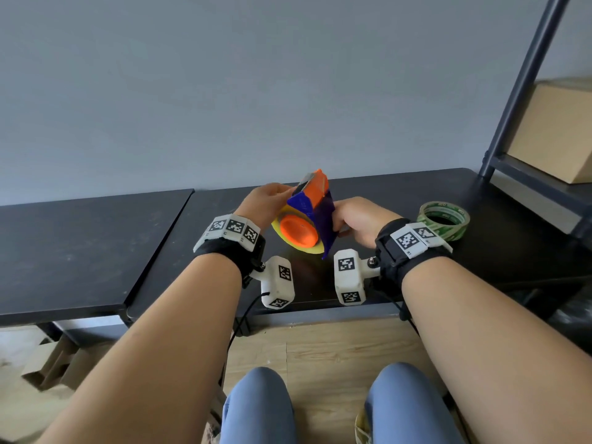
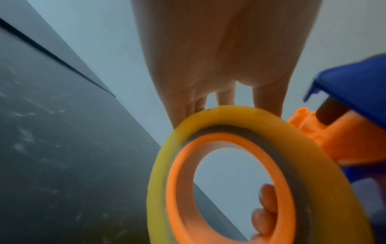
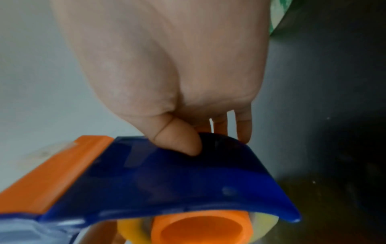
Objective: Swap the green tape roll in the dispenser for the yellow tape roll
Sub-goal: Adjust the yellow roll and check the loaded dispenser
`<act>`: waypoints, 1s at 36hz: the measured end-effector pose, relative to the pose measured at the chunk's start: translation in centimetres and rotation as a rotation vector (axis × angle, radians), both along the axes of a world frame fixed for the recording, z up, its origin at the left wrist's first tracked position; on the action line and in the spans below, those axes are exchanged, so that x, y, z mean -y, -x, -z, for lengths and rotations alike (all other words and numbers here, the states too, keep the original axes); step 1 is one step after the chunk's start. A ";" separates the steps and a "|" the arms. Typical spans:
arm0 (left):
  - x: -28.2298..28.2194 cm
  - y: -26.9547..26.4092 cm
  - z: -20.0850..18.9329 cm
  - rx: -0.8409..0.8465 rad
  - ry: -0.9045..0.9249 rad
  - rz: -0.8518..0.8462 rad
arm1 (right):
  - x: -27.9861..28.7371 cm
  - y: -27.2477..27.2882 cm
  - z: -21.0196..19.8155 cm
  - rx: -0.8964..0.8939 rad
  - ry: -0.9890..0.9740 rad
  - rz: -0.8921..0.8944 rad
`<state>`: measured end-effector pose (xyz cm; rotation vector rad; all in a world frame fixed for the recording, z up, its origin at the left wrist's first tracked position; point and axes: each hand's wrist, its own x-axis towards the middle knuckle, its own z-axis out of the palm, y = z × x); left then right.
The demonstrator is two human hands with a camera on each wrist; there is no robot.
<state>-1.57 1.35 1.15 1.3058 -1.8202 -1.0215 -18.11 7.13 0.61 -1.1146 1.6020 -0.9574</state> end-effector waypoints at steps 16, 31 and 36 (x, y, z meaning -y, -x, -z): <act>-1.0 1.0 -4.1 -0.409 0.026 -0.098 | 0.1 -0.8 -0.7 0.064 0.021 0.077; -0.6 0.9 -3.2 -0.213 0.199 -0.130 | -1.7 -1.7 -1.4 0.082 0.082 0.046; 0.2 0.4 -3.1 -0.137 0.262 -0.314 | -1.5 -1.5 -0.7 0.066 0.123 0.025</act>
